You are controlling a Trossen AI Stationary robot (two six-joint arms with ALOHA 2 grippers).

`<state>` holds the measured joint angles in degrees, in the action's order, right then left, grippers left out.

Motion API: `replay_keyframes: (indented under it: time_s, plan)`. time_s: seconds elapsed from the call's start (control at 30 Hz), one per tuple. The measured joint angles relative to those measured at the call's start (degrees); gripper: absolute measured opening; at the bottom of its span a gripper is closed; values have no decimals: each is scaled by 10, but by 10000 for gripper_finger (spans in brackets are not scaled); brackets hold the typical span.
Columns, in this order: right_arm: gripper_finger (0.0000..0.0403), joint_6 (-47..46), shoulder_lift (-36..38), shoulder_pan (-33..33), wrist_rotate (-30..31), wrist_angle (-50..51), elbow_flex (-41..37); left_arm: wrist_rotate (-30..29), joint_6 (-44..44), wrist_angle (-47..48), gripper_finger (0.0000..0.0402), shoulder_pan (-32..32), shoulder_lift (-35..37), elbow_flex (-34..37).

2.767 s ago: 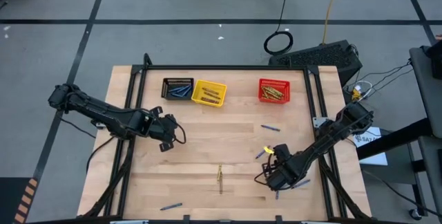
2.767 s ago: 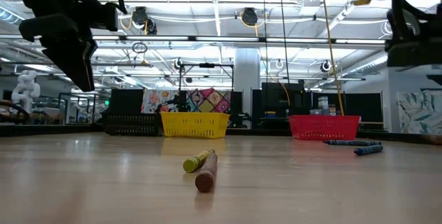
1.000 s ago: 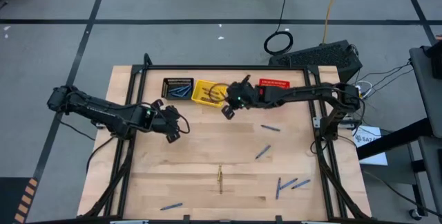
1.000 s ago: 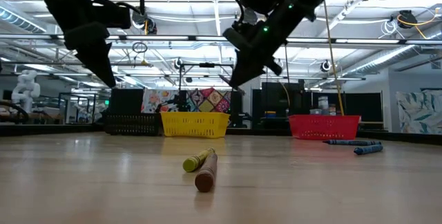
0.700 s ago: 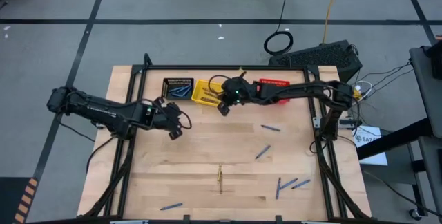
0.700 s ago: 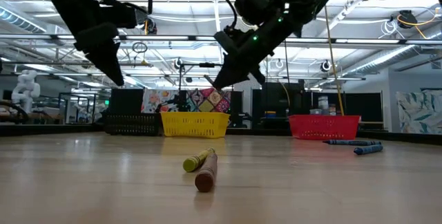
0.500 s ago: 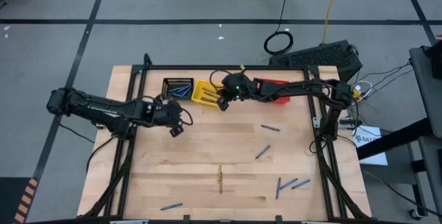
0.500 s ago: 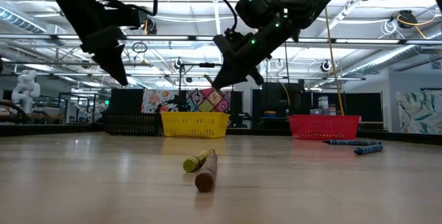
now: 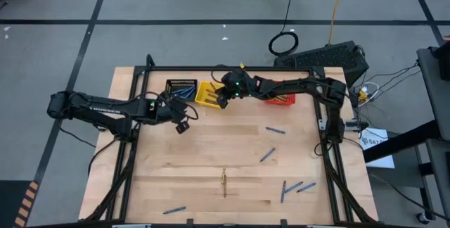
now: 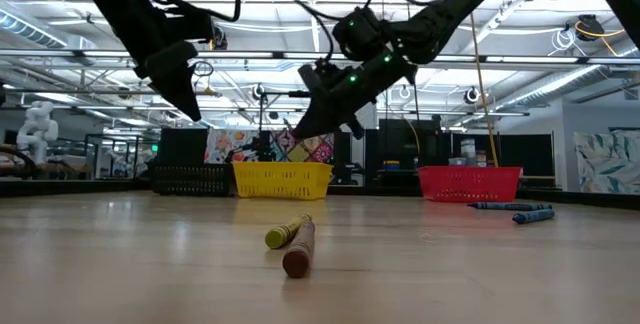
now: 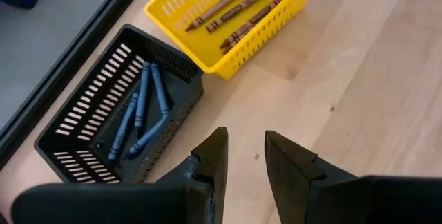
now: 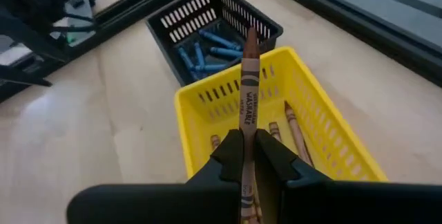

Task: Sort crayons
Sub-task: Put the right crayon into the yellow bin, then put the blue crayon into the black bin

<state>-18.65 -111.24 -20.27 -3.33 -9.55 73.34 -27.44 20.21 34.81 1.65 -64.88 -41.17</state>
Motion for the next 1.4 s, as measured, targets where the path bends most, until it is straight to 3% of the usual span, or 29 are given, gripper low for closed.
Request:
replay_keyframes:
  time_s: [0.23, 0.6, 1.0, 1.4]
  plan:
    - [0, 42, -40, 0, 1, 89, 64, 0, 0, 1, 96, 8, 0, 0]
    - [19, 50, -40, 0, 1, 141, 69, 1, 0, 2, 96, 7, 0, 0]
    - [53, 61, -40, 0, 2, 142, 69, 2, 0, 2, 96, 7, 0, 0]
    - [54, 63, -10, 5, 2, 143, 68, 2, 0, 2, 96, 7, 0, 0]
